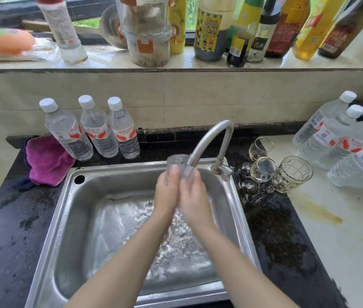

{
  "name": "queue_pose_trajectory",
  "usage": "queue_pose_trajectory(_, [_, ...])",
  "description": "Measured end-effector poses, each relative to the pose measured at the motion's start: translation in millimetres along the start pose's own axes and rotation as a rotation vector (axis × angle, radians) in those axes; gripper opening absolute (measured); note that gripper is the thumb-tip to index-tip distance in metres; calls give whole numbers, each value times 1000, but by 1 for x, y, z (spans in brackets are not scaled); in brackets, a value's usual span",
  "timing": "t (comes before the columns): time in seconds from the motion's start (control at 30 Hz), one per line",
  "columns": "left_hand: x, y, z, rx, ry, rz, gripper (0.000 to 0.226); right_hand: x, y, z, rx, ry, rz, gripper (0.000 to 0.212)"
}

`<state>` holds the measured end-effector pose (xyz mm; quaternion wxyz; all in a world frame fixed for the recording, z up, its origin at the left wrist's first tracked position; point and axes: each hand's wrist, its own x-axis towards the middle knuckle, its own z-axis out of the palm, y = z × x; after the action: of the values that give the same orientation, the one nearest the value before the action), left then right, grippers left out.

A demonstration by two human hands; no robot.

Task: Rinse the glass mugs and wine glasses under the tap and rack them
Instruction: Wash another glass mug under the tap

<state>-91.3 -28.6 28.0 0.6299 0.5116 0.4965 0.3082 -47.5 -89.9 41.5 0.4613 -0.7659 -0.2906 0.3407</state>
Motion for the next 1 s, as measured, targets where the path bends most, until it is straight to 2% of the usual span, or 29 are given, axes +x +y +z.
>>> queue_pose_trajectory(0.03, [5,2,-2,-17,28,-1,47,-14,0,5,-76,35,-129,54])
queue_pose_trajectory(0.07, [6,2,-4,-15,36,0,46,-14,-1,6,-92,31,-154,55])
queue_pose_trajectory(0.1, [5,-1,-4,-5,14,0,45,5,4,5,-44,14,-102,55])
queue_pose_trajectory(0.13, [0,-3,-3,-3,-23,1,43,20,2,-1,38,-46,44,59])
queue_pose_trajectory(0.2, [-9,-5,0,-21,-60,3,38,54,4,-12,237,-164,322,87])
queue_pose_trajectory(0.23, [-9,-5,0,-16,-51,13,38,58,7,-11,272,-177,344,90])
queue_pose_trajectory(0.27, [-6,-3,0,-4,-38,19,39,51,4,-7,259,-146,314,80])
queue_pose_trajectory(0.33, [1,3,-4,20,14,16,42,27,3,6,145,-9,73,48])
queue_pose_trajectory(0.4, [5,8,-8,29,71,37,41,-2,-2,12,14,87,-145,39])
queue_pose_trajectory(0.43, [3,8,-8,47,62,62,39,2,2,14,2,71,-140,40])
queue_pose_trajectory(0.47, [-3,6,-6,72,26,79,37,13,-1,10,22,41,-52,42])
queue_pose_trajectory(0.57, [-19,-6,0,152,-78,72,30,50,4,-11,195,3,240,69])
queue_pose_trajectory(0.63, [-16,-8,0,225,-117,78,39,38,4,-10,244,15,177,73])
queue_pose_trajectory(0.73, [-6,2,-2,386,-133,63,58,10,12,5,226,44,41,61])
queue_pose_trajectory(0.83, [-3,-10,5,509,-109,157,62,28,15,-2,205,47,93,55])
queue_pose_trajectory(0.9, [-11,-17,11,453,-176,239,59,41,12,-17,176,-14,151,56])
queue_pose_trajectory(1.0, [-7,-2,12,327,-251,186,54,38,11,-29,184,-118,143,51])
